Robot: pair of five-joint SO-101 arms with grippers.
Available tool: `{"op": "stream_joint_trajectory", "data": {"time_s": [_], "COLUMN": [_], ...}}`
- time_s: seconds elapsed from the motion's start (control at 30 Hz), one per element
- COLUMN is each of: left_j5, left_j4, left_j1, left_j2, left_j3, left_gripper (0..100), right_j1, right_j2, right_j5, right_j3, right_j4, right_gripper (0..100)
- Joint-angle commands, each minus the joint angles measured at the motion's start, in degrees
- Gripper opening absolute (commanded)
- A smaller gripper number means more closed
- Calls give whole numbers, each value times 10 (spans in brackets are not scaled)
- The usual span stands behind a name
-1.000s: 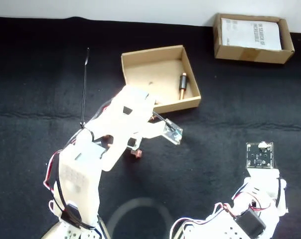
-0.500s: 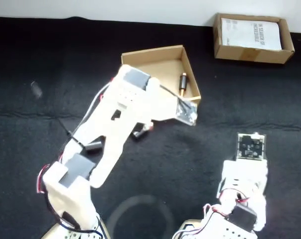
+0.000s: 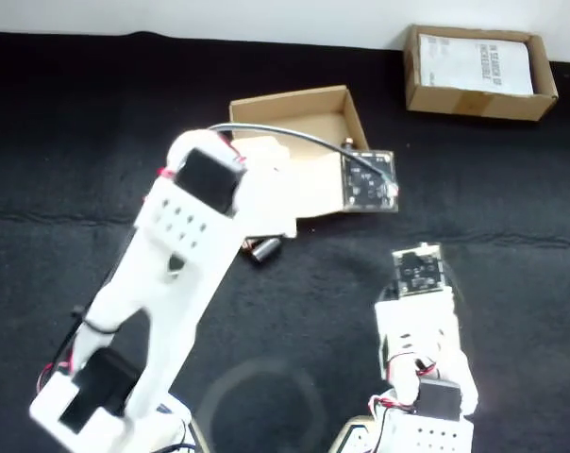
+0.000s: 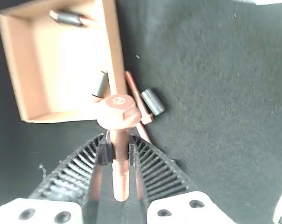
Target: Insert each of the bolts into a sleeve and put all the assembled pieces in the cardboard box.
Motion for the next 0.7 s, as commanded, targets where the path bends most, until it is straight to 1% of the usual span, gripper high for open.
{"op": "stream_joint_trajectory", "data": {"time_s": [0.0,0.07,0.17,0.27,0.4,0.47,0.57,0.67], "left_j5": [4,23,119,232,389,453,522,564], "left_j4": [-2,-11,-27,-48,-76,-91,-114,-156], "left_j1": [2,1,-5,-9,-10,-9,-10,-11], "left_j2": [-74,-100,-133,-150,-151,-151,-151,-155], "left_j3": [-19,-19,-19,-18,-18,-18,-8,35], "left_gripper": [8,8,8,8,8,8,8,8], "right_j1": [-54,-83,-126,-159,-186,-192,-192,-197], "right_j2": [-7,-7,-7,-7,-7,-7,-7,-7], "right_j5": [-48,-95,-161,-209,-241,-251,-268,-286], "right_j3": [10,5,3,4,4,4,3,2], "right_j4": [-15,-27,-62,-92,-113,-124,-147,-181], "right_gripper": [8,8,8,8,8,8,8,8]}}
